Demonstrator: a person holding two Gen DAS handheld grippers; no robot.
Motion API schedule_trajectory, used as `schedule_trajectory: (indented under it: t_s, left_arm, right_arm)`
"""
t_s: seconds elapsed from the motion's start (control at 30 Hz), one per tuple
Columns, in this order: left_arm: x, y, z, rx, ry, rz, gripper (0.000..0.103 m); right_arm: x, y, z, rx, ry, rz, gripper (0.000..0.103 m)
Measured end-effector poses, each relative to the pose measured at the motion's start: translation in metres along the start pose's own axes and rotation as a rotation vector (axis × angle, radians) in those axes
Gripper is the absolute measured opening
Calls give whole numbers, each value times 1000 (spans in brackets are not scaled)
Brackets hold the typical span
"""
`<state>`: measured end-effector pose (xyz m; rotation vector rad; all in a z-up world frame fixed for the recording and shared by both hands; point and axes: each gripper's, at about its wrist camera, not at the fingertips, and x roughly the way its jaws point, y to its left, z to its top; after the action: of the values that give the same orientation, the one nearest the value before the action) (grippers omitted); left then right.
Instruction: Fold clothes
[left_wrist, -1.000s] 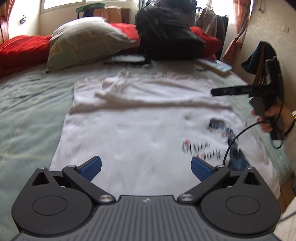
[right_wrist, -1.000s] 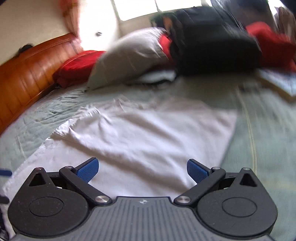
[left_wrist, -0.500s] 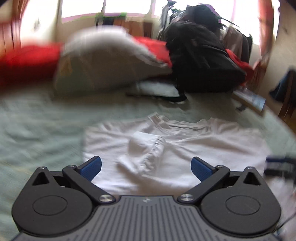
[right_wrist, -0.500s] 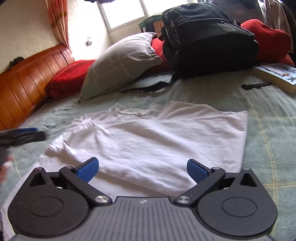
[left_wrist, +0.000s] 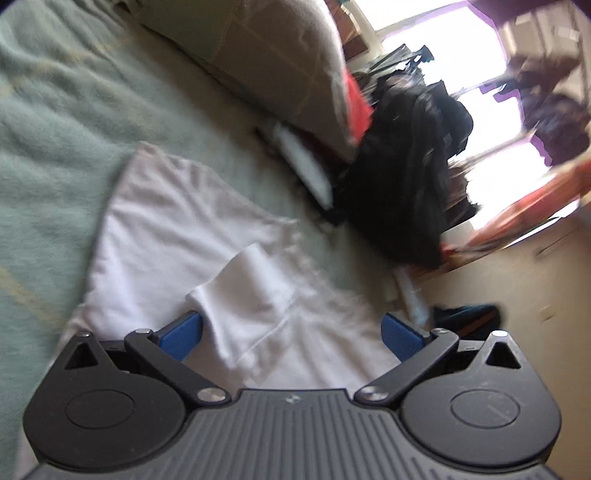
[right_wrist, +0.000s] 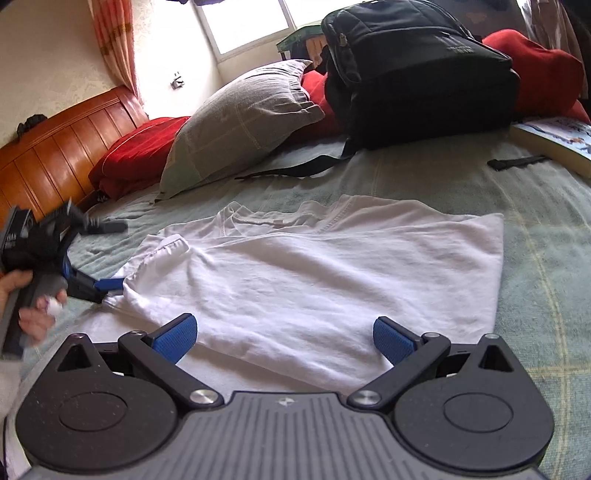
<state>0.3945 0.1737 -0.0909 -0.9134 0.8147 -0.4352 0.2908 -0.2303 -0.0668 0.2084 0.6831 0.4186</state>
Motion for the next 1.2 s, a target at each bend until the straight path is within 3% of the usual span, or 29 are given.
schedule_trajectory:
  t_s: [0.03,0.1,0.2,0.3,0.37,0.4,0.47,0.5,0.63,0.87,1.03,1.1,1.2]
  left_arm:
    - [2,1,1,-15,1,-34,102]
    - [8,6,-1,-14,23,-14,101]
    - [6,12,-6,11,5,-14,92]
    - [4,23,-2,-33,-16,20,68]
    - [0,33,-1,-88,-34,42,43]
    - [0,39,-1,-115,-43,49,38]
    - [1,47,-1,-145,-55,83,12]
    - [4,49,-2,-144,-55,117,9]
    - [8,33,-2,-67,-68,178,8]
    - [-19,-7,-15,115,-180,279,3]
    - [-32,-7,-29,145,-212,342,4]
    - [-37,-7,-35,159,-221,372,9]
    - [-48,-14,-42,208,-267,462,11]
  right_arm:
    - [1,0,0,2,1,2,103]
    - [4,-1,-1,7,3,5,103]
    - [2,-4,-1,22,0,10,103]
    - [1,-7,-2,37,-5,9,103]
    - [2,-8,-3,49,-8,9,103]
    - [2,-8,-3,51,-10,9,103]
    - [1,-8,-3,49,-11,7,103]
    - [1,-7,-4,50,-12,6,103]
    - [1,-8,-3,57,-12,4,103]
    - [0,-7,-3,47,-9,-11,103]
    - [4,-4,-3,25,-6,-26,103]
    - [4,-3,-3,19,-6,-29,103]
    - [3,-3,-3,15,-5,-29,103]
